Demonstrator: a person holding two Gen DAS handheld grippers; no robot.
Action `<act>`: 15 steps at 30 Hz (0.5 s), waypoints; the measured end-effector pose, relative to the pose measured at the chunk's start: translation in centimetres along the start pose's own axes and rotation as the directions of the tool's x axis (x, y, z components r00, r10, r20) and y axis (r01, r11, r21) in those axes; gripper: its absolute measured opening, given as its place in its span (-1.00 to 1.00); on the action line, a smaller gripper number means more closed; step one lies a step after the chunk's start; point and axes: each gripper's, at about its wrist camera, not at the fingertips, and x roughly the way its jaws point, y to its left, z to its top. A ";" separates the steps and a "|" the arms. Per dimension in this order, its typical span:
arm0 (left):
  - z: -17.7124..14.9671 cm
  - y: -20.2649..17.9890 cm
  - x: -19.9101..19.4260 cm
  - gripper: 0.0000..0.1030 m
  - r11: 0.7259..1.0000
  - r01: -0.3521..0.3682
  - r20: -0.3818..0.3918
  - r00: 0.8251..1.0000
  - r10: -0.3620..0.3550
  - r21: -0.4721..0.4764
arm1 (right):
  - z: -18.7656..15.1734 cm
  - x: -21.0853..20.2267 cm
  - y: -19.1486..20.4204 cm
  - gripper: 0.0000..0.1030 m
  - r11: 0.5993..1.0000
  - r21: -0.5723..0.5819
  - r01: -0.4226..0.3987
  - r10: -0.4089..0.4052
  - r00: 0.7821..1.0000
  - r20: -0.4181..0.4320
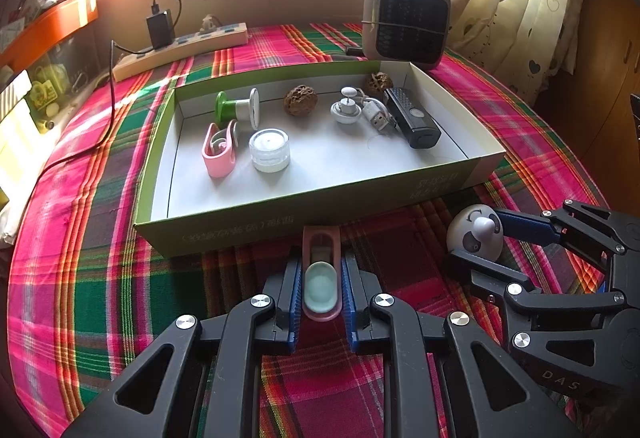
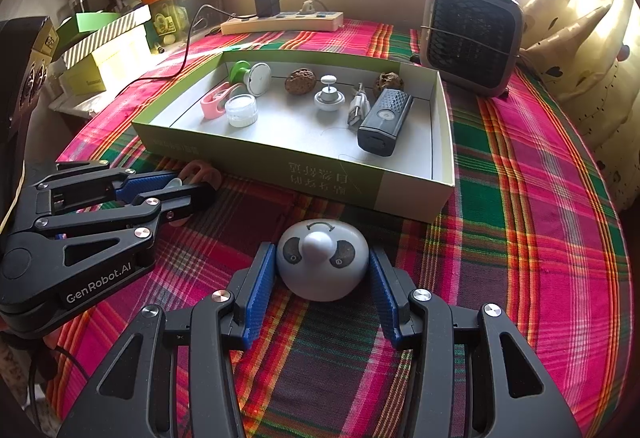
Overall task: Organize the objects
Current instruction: 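Lift and carry the white ball and pink clip with both tools over the lid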
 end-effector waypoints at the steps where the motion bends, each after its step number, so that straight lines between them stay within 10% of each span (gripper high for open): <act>1: 0.0 0.0 0.0 -0.69 1.000 0.001 0.001 1.000 -0.001 -0.001 | 0.0 0.0 0.0 -0.08 1.000 0.002 0.000 0.000 1.000 0.002; 15: 0.0 -0.2 -1.4 -0.69 1.000 0.012 0.025 1.000 -0.012 -0.003 | 0.1 -0.7 0.2 -0.08 1.000 0.004 -0.008 0.008 1.000 0.017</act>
